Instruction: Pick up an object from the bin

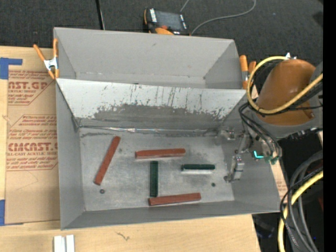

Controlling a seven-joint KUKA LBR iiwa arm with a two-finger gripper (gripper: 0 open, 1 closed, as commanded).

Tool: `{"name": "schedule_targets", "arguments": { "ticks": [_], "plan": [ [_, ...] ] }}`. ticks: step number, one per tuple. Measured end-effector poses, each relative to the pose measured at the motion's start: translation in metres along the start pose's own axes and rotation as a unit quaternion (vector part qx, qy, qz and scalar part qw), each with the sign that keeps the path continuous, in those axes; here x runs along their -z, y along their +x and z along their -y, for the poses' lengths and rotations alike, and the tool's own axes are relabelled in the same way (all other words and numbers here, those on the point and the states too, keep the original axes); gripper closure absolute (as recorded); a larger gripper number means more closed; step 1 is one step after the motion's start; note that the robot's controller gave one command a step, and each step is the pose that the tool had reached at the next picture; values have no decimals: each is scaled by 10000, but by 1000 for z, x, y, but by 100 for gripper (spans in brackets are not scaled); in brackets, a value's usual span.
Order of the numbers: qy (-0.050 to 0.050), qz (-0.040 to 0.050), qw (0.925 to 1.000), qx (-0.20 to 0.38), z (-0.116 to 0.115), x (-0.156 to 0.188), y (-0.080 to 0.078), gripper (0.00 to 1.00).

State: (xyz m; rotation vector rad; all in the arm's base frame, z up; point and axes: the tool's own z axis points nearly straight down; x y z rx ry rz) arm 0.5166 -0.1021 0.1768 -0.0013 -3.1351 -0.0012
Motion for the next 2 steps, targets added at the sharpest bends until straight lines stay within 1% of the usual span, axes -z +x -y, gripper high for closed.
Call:
{"name": "schedule_targets", "arguments": {
  "ticks": [1, 2],
  "plan": [
    [-11, 6, 9996, -287, -32, -112, -23, 0],
    [4, 48, 9996, -272, -32, -75, -16, 0]
  ]
}}
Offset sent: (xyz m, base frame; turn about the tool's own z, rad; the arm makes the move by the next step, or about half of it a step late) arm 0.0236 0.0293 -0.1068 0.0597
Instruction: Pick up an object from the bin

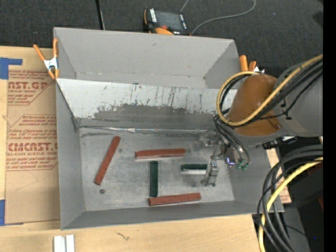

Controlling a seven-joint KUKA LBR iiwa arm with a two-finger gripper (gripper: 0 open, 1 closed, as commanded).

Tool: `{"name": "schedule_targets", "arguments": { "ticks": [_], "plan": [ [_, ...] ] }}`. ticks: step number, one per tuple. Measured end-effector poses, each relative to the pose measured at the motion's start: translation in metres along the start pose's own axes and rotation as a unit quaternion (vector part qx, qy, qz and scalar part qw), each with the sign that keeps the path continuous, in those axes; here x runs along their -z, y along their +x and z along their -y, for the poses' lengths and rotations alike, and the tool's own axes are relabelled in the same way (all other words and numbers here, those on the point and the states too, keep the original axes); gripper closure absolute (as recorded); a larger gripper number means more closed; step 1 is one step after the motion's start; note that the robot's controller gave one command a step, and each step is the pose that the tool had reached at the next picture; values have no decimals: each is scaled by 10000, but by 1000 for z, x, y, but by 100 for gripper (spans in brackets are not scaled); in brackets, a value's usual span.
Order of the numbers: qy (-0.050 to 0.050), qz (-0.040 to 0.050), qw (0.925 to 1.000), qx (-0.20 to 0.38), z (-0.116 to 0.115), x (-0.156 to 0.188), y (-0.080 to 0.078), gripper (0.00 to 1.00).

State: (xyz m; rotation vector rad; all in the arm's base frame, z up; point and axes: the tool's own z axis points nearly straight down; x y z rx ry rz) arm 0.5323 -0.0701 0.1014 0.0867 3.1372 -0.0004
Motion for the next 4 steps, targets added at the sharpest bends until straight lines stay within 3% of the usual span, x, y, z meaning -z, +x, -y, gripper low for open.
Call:
{"name": "schedule_targets", "arguments": {
  "ticks": [1, 2, 3, 4],
  "plan": [
    [-2, -5, 9932, -1162, 3, 18, 6, 0],
    [3, -41, 9900, -1414, -6, -35, 17, 0],
    [4, -17, 9900, -1412, -7, -35, 17, 0],
    [4, -18, 9900, -1410, -7, -34, 17, 100]
  ]
}}
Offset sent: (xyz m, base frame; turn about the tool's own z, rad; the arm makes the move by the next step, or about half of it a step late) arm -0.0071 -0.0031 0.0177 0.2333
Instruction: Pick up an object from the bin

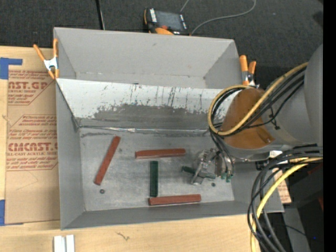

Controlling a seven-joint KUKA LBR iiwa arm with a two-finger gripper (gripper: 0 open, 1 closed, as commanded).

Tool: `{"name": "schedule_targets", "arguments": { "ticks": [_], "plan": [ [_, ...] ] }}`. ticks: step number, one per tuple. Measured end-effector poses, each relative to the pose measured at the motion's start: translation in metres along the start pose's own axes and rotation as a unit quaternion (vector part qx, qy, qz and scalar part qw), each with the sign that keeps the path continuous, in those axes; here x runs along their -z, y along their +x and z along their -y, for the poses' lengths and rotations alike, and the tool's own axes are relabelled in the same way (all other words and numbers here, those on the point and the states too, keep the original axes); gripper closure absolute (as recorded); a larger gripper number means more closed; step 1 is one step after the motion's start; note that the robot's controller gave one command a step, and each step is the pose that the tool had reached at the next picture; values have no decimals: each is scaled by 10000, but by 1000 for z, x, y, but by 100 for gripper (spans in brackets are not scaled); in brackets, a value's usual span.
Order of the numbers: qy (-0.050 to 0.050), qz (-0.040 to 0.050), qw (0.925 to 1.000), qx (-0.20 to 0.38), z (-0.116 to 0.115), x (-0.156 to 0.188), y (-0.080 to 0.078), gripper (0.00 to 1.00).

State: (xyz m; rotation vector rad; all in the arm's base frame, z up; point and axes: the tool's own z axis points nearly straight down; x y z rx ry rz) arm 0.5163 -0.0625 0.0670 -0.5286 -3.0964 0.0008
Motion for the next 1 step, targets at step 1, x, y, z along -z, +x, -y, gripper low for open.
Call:
{"name": "schedule_targets", "arguments": {
  "ticks": [1],
  "plan": [
    [-15, 46, 10000, 6, -1, 128, -2, 100]
  ]
}}
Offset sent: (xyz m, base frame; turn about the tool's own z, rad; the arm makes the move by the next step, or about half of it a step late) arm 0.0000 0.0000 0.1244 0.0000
